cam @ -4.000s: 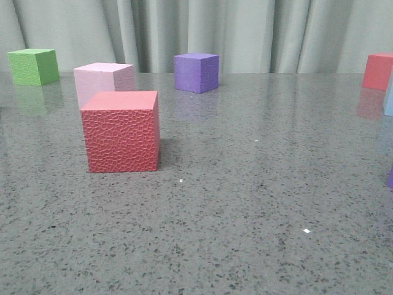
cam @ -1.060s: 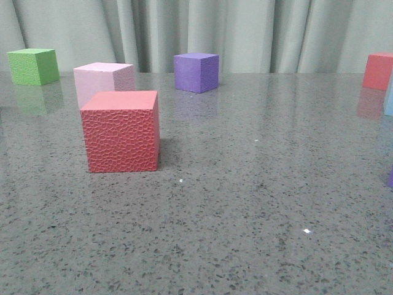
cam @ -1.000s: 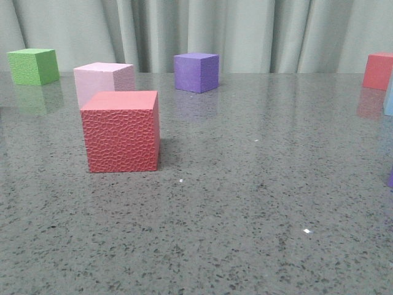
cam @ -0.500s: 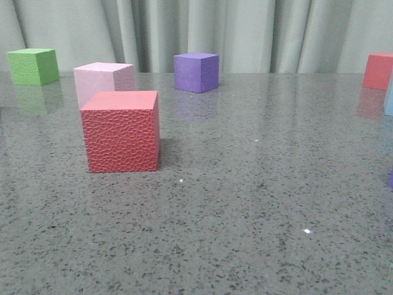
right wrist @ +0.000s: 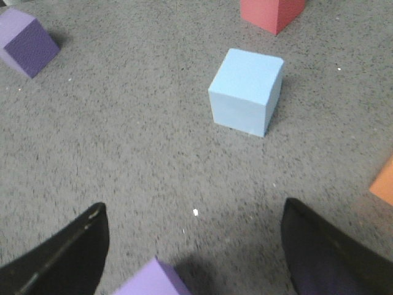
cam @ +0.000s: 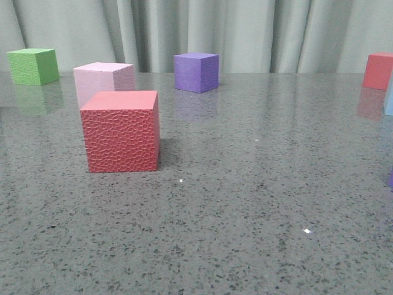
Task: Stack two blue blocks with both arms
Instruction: 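Lower the right gripper onto the light blue cube and close it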
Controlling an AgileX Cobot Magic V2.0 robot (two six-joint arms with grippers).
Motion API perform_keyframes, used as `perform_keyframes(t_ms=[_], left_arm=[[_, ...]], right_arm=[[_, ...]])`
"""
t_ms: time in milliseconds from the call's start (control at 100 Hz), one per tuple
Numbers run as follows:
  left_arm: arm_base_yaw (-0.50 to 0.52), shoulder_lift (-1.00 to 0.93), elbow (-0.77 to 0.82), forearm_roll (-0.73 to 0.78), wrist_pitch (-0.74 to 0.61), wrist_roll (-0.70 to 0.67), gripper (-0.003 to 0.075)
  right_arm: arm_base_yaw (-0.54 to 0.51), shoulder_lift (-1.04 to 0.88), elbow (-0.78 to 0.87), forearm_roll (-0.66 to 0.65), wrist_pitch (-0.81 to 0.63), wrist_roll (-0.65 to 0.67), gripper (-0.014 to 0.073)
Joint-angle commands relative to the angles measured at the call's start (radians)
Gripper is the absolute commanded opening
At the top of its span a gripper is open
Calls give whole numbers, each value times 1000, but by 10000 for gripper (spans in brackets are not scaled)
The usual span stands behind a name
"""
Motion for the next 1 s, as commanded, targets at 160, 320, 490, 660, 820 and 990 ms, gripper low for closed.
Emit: perform_keyframes(t_ms=[160,320,490,660,820,990], left_arm=[[0,7,-33,0,-57,3,690],[0,7,-33,0,-57,3,690],[0,7,-33,0,-57,3,690],[0,7,-33,0,-57,3,690],[0,7,-33,0,-57,3,690],[0,7,-33,0,-57,3,690]], right_arm=[[-7,254,-234,-115,-49,140,579],[-7,409,-370,-186,10,189,579],[-7,543,-492,-207,71,192,579],[-14,633,-562,-210,80,208,579],[-39,686,-570,-209,85,225,579],[-60,736,-571,-205,81,226,579]])
